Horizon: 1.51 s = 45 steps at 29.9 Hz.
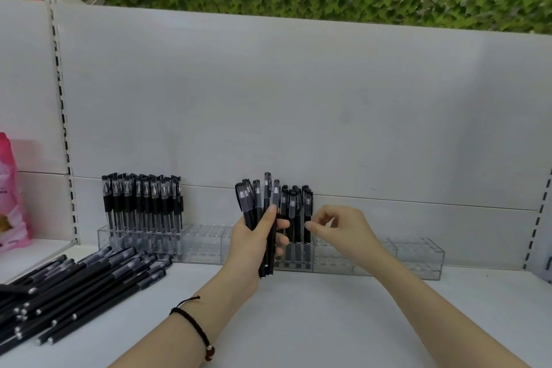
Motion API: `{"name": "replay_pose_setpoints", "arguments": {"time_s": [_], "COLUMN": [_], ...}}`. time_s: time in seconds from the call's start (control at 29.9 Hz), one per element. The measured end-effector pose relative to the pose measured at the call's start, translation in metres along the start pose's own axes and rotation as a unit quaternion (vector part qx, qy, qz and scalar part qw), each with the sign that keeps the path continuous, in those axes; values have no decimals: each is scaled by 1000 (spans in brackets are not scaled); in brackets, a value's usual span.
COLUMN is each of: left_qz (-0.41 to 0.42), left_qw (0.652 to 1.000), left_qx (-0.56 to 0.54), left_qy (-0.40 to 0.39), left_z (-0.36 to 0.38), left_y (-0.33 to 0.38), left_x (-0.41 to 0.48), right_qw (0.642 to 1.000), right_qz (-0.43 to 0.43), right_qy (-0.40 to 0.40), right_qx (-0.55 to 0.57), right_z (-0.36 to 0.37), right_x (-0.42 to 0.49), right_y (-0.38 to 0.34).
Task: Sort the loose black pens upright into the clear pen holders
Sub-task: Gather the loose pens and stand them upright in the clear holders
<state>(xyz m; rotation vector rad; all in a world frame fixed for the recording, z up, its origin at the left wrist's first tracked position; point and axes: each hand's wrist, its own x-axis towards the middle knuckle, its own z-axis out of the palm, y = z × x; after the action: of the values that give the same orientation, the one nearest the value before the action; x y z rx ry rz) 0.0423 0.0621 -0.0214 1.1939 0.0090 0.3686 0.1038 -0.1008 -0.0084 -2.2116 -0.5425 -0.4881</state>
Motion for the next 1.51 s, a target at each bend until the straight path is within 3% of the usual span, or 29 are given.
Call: {"name": "replay_pose_setpoints", "arguments": {"time_s": [0.13,0.23,0.37,0.44,0.5,0.6,0.7,0.87,1.07,1.51], "left_qz": [28,25,1,-8,-20,-6,2,-8,-10,-7], "left_qw": [999,997,992,995,998,997,996,995,995,996], "left_qx": [22,46,68,57,42,67,82,87,90,63], "left_qy": [-8,-61,-102,-84,-51,-30,-38,-47,-51,-56], "left_z": [3,6,8,7,5,0,0,0,0,4], "left_y": [0,-3,-10,-10,-8,-8,-11,-14,-14,-9], "left_x": [-5,-8,-11,-10,-7,-2,-1,-1,-1,-5], "right_qw": [990,971,959,949,930,935,955,969,989,990], "right_qz": [-4,-12,10,40,63,58,27,5,-4,-1], "right_qy": [38,-20,-59,-28,52,169,205,199,126,121], "right_qx": [136,237,276,313,358,308,212,148,78,68], "right_z": [-7,-10,-10,-14,-22,-33,-30,-24,-6,4], "right_x": [-7,-11,-13,-9,-1,7,6,8,8,9], "right_y": [-14,-30,-35,-32,-27,-19,-14,-6,-3,0]}}
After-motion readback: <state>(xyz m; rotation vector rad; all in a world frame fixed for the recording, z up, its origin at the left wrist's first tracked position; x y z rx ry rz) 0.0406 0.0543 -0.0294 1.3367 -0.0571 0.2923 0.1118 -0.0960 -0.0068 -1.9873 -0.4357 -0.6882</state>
